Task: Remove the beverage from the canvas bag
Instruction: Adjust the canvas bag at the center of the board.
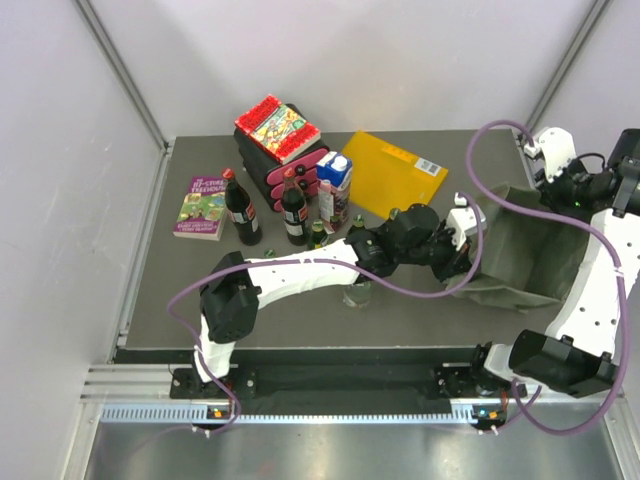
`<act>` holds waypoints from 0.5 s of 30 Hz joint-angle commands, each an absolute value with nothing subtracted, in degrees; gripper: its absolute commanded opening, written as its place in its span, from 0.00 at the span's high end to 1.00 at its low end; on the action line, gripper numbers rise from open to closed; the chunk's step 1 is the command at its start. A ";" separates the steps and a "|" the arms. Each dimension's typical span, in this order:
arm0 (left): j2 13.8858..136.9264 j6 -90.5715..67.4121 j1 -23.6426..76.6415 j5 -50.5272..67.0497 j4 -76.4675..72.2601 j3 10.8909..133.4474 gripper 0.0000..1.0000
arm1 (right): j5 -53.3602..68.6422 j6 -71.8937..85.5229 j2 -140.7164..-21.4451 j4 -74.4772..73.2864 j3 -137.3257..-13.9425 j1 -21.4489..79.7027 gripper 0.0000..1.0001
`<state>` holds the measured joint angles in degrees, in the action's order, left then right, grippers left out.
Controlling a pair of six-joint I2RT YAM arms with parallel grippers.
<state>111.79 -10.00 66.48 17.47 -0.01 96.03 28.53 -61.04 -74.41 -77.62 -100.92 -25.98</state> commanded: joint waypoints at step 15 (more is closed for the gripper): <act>108.54 -4.66 66.62 14.50 -7.56 98.61 1.00 | 37.71 -48.96 -69.44 -65.31 -108.20 -25.49 1.00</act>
